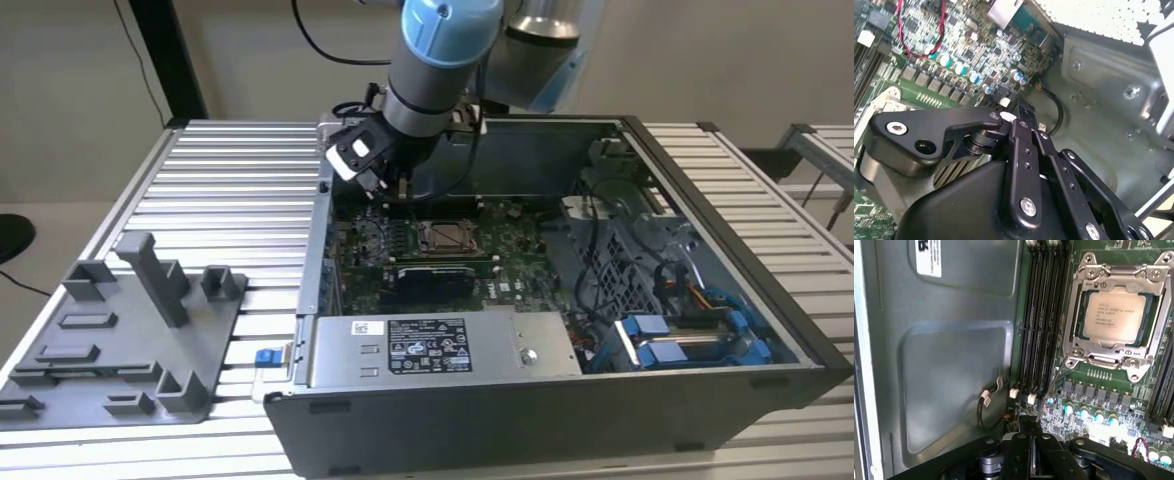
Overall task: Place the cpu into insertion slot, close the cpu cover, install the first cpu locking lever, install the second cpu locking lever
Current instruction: 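Close the cpu cover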
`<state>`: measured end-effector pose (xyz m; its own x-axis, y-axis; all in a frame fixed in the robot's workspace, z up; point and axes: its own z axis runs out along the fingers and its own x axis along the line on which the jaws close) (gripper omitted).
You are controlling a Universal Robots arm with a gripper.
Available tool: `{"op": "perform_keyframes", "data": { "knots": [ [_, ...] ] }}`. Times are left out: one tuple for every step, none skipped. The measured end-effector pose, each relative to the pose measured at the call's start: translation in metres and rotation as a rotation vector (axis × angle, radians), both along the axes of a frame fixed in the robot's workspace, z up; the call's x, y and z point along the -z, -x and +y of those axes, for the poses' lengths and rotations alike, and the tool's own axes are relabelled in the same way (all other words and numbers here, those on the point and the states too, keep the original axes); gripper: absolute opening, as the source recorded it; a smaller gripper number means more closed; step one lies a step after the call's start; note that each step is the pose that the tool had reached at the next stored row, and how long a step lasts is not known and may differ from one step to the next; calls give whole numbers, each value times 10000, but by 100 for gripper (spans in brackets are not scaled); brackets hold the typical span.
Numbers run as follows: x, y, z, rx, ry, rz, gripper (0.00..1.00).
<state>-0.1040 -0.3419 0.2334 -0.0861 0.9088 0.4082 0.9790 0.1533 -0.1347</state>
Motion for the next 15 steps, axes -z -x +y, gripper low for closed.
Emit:
{"op": "perform_keyframes", "data": {
  "knots": [
    [0,-21,0,0,1,0,0],
    [0,-49,0,-1,1,0,0],
    [0,-77,0,-2,1,2,0],
    [0,-106,0,-1,1,4,0],
    [0,-134,0,0,1,6,0],
    [0,-164,-1,-1,0,8,0],
    [0,-196,-1,-1,1,12,0],
    [0,-228,-1,-1,0,15,0],
    [0,-262,-1,0,0,20,0],
    [-1,-299,-2,-1,1,26,0],
    [-1,-334,-2,-2,2,31,0],
    [-1,-369,-3,0,2,35,0],
    [-1,-402,-2,0,2,39,0],
    [0,-435,-2,-1,1,43,0],
    [0,-468,-3,-1,1,47,0]
  ]
}}
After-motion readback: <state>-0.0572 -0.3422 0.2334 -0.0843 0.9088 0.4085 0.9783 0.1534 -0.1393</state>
